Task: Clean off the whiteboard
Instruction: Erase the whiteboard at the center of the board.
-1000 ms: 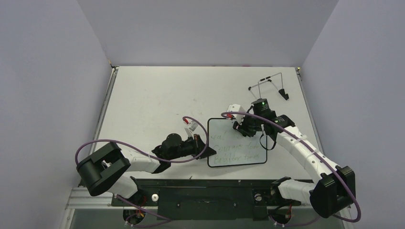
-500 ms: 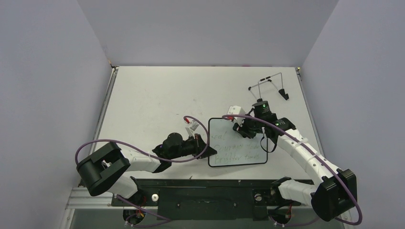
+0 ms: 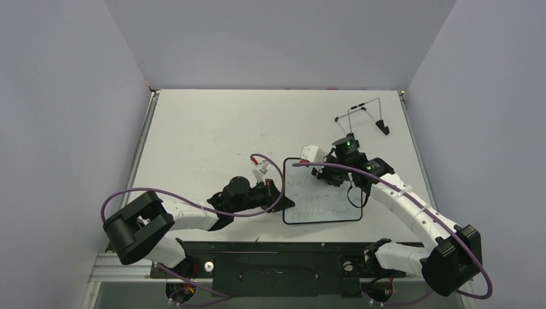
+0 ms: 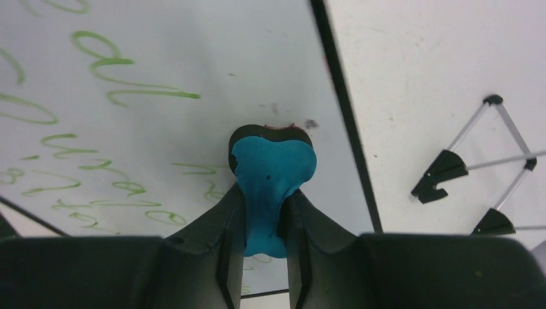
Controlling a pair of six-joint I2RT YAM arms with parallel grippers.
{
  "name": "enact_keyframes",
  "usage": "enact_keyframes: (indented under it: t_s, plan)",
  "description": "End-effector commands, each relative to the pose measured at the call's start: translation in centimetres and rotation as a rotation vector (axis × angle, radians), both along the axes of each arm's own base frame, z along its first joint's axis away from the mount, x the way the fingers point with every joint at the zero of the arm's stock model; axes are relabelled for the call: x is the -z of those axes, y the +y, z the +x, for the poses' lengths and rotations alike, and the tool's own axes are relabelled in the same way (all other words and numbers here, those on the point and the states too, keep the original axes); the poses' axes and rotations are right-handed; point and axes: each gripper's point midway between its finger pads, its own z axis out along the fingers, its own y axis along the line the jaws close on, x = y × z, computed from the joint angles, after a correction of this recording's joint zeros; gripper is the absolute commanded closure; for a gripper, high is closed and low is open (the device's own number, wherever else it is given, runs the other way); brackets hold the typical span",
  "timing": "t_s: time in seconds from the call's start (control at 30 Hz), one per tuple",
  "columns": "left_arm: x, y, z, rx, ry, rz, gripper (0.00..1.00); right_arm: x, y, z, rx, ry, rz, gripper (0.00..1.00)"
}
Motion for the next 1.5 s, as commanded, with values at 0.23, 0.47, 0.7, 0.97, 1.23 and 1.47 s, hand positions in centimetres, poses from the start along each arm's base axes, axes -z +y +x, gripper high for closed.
enact_keyframes:
  t_s: [0.23, 0.47, 0.7, 0.97, 1.23, 1.47]
  plan:
    - [-1.6, -0.1, 0.5, -0.021, -0.059, -0.013, 1.0, -2.5, -0.7, 2.5, 0.162, -0.081, 0.028, 1.0]
    - [-1.2, -0.2, 0.4, -0.013, -0.06, -0.011, 1.0, -5.3, 1.2, -0.8, -0.022, 0.021, 0.32, 1.0]
    - [-1.1, -0.4, 0.3, -0.004, -0.056, -0.024, 1.0, -2.0, 0.6, -0.2, -0.003, 0.062, 0.155, 1.0]
    - [-1.4, -0.3, 0.3, -0.01, -0.066, -0.028, 1.0, 0.1, -0.1, -1.2, -0.085, 0.083, -0.006, 1.0]
    - [-1.0, -0.1, 0.2, -0.003, -0.081, -0.015, 1.0, -0.4, -3.2, 2.1, 0.171, -0.012, -0.015, 1.0]
    - [-1.1, -0.3, 0.2, 0.004, -0.087, -0.022, 1.0, 1.6, 0.3, -2.9, -0.174, 0.144, -0.018, 1.0]
